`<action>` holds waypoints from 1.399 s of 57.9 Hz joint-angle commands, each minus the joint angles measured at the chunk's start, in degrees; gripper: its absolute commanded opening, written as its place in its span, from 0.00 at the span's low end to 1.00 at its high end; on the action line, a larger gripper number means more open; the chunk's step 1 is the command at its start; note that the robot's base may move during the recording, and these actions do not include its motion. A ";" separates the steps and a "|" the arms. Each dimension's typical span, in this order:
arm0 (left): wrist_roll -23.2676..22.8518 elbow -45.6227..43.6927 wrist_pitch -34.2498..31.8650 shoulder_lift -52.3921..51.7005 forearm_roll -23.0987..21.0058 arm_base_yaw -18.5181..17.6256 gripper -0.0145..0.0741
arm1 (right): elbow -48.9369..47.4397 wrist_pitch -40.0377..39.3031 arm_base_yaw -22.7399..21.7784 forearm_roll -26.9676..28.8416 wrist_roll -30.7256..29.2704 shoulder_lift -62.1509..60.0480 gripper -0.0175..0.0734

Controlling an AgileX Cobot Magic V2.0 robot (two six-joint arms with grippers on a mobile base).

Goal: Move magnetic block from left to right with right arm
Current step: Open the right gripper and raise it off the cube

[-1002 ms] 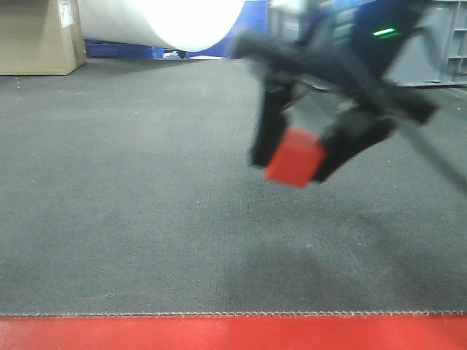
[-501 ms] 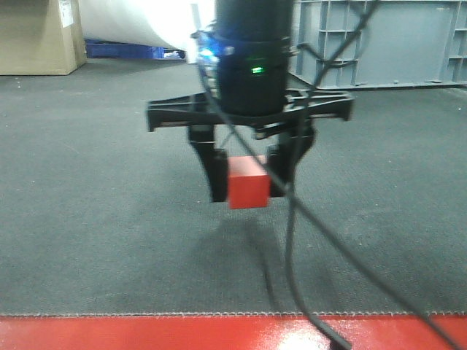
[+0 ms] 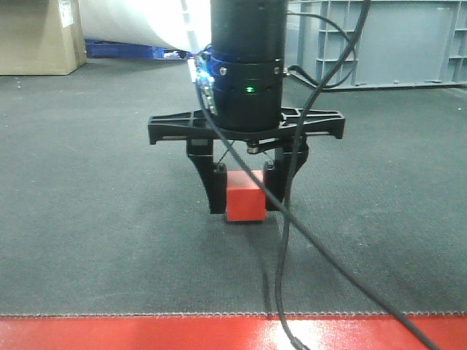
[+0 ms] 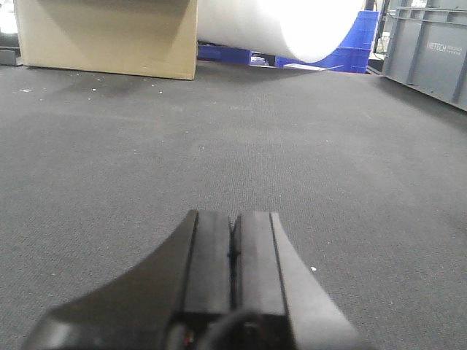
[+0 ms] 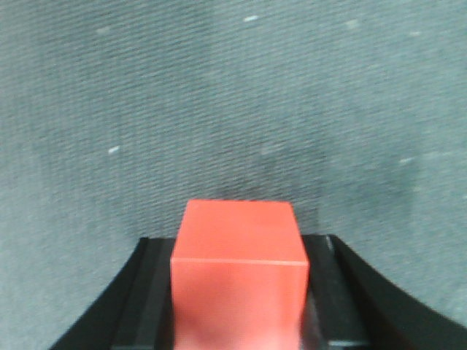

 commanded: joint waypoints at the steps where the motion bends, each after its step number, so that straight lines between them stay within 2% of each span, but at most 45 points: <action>1: -0.43 0.46 -4.63 -0.57 -0.15 0.10 0.02 | -1.97 -0.25 -0.65 -0.34 -0.09 -3.34 0.69; 8: -0.43 0.46 -4.63 -0.57 -0.15 0.10 0.02 | -1.97 -0.19 -0.69 -0.34 -0.09 -3.34 0.83; 11: -0.43 0.46 -4.63 -0.57 -0.15 0.10 0.02 | -1.91 -0.18 -0.69 -0.28 -0.09 -3.34 0.86; 24: -0.43 0.46 -4.63 -0.57 -0.15 0.10 0.02 | -1.91 -0.18 -0.69 0.31 -0.55 -4.69 0.86; 35: -0.43 0.46 -4.63 -0.57 -0.15 0.10 0.02 | -1.24 0.19 -0.69 0.63 -5.51 -8.30 0.86; 47: -0.43 0.46 -4.63 -0.57 -0.15 0.10 0.02 | 7.21 -4.55 -1.52 0.97 -9.47 -15.40 0.85; 54: -0.43 0.46 -4.63 -0.57 -0.15 0.10 0.02 | 13.76 -8.53 -3.79 1.15 -13.02 -20.87 0.75; 59: -0.43 0.46 -4.63 -0.57 -0.15 0.10 0.02 | 17.94 -10.87 -6.40 1.85 -16.54 -25.48 0.62; 63: -0.43 0.46 -4.63 -0.57 -0.15 0.10 0.02 | 22.28 -13.58 -9.27 3.21 -20.35 -29.73 0.47; 71: -0.43 0.46 -4.63 -0.57 -0.15 0.10 0.02 | 29.72 -19.58 -16.11 9.09 -29.84 -36.32 0.27; 81: -0.43 0.46 -4.63 -0.57 -0.15 0.10 0.02 | 38.81 -25.98 -25.14 14.66 -41.33 -44.41 0.26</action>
